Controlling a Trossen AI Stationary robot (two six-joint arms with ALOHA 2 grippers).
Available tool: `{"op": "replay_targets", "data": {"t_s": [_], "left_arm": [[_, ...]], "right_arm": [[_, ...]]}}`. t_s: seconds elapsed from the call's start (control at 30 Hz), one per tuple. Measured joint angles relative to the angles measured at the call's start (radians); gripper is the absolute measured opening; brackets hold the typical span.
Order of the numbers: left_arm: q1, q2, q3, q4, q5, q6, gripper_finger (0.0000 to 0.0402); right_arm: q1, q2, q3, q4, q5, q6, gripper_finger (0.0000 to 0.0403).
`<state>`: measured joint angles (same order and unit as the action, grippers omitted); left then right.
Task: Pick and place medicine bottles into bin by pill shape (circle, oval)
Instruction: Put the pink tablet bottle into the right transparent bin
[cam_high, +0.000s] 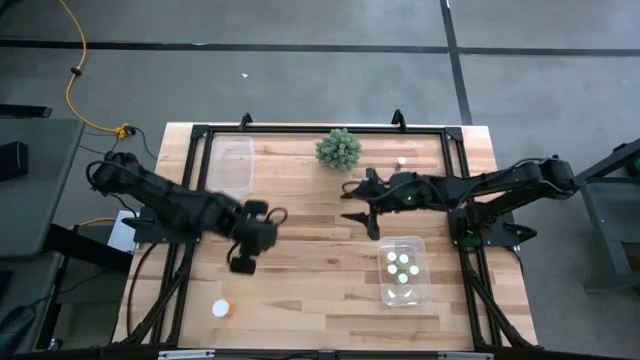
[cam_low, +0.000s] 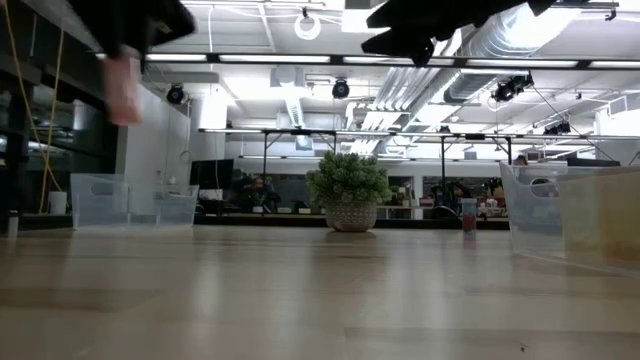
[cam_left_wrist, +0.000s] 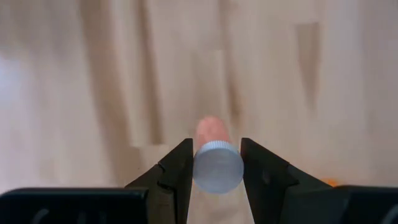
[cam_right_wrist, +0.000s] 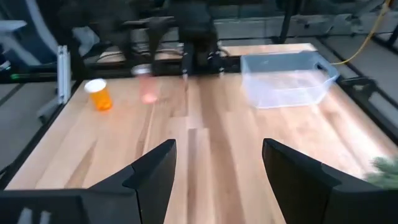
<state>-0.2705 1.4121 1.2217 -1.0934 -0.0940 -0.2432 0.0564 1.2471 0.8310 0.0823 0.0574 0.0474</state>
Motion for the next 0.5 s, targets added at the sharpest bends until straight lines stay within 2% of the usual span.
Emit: {"op": "replay_targets", "data": {"t_s": [0.17,0.33,0.5], "left_arm": [[0.157,0.008,0.0,0.046,-0.001,0.164,0.0103],[0.285,0.015,0.018,0.062,0.0,0.22,0.0104],[0.377,0.015,0.09,0.069,0.0,0.257,0.0104]], "right_arm": [[0.061,0.064,0.0,0.015,0.059,0.041,0.0232],[0.092,0.121,0.0,0.057,0.146,0.112,0.0232],[0.08,0.192,0.076,0.007,0.147,0.135,0.0232]]}}
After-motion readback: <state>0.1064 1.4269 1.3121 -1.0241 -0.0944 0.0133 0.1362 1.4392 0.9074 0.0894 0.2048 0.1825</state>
